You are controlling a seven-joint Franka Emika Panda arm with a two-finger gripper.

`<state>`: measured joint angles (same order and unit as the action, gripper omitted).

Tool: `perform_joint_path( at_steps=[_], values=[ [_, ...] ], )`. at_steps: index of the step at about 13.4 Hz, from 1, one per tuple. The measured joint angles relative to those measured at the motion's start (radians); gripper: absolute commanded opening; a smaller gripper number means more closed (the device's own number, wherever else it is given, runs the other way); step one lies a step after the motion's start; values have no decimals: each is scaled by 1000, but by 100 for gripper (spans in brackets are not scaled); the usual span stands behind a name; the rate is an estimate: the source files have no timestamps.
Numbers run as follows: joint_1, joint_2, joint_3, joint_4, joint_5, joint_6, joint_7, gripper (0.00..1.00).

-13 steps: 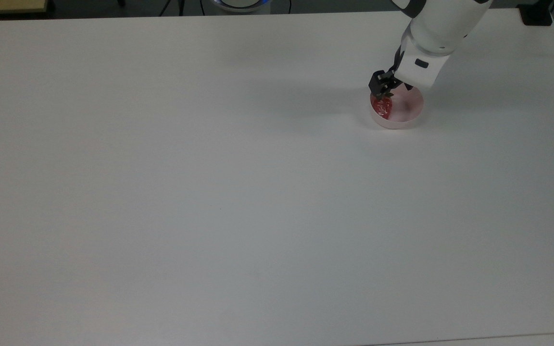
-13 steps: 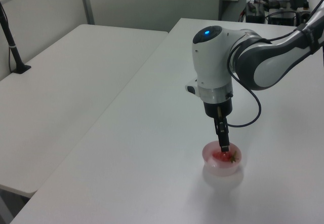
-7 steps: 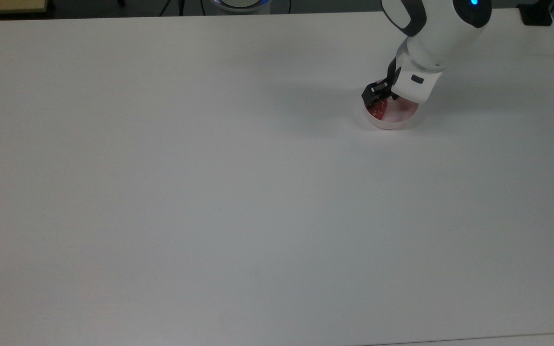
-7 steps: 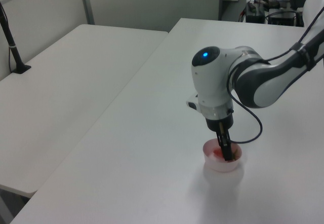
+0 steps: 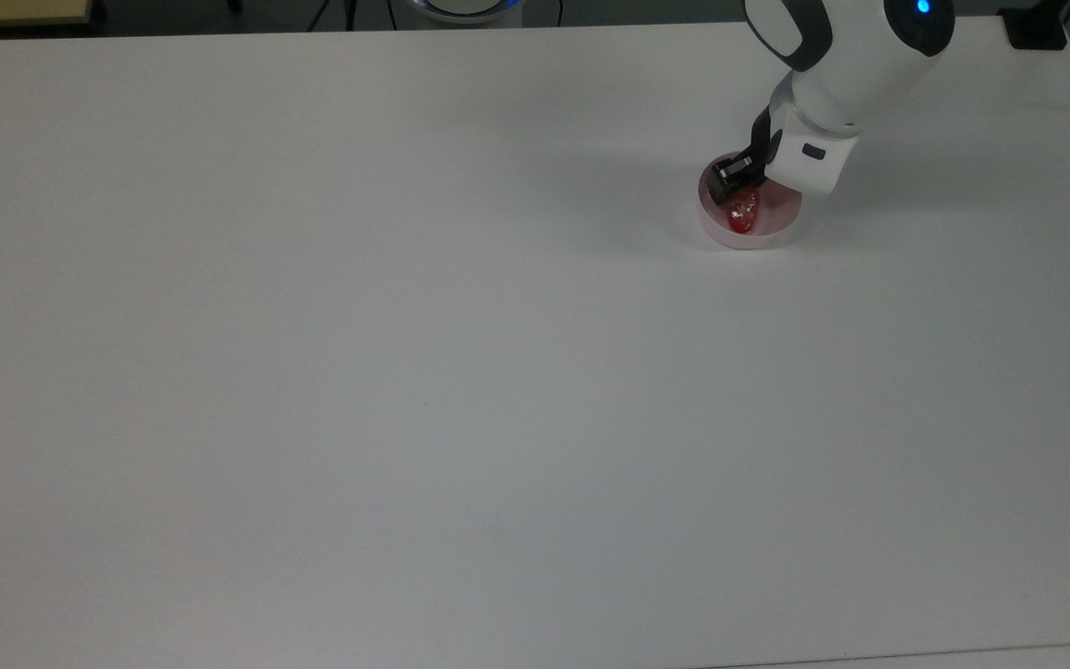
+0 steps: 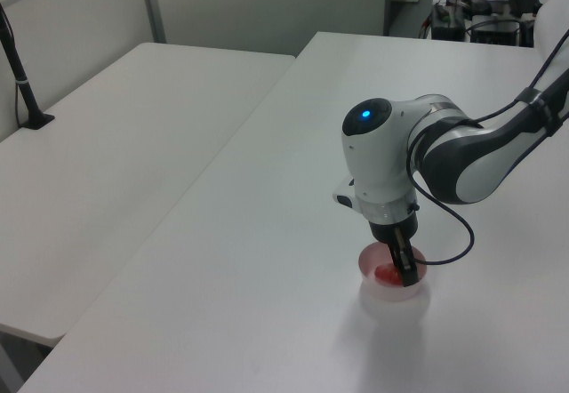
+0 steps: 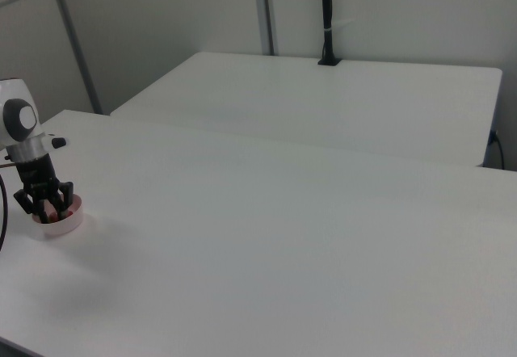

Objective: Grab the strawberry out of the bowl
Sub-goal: 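Close the gripper on the red strawberry inside the bowl, then lift the strawberry out of the bowl and carry it aside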

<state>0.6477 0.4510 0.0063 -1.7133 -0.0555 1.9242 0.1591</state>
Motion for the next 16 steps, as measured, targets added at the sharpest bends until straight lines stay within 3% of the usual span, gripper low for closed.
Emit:
perform_joint_path(
  at_steps=[5,7,16],
  values=[
    [0,-1,4,4,-1,1,0,16],
    [-2,-7,4,12,-1,2,0,9],
    [-74,-156,3,63,-1,-101,0,4]
  ],
)
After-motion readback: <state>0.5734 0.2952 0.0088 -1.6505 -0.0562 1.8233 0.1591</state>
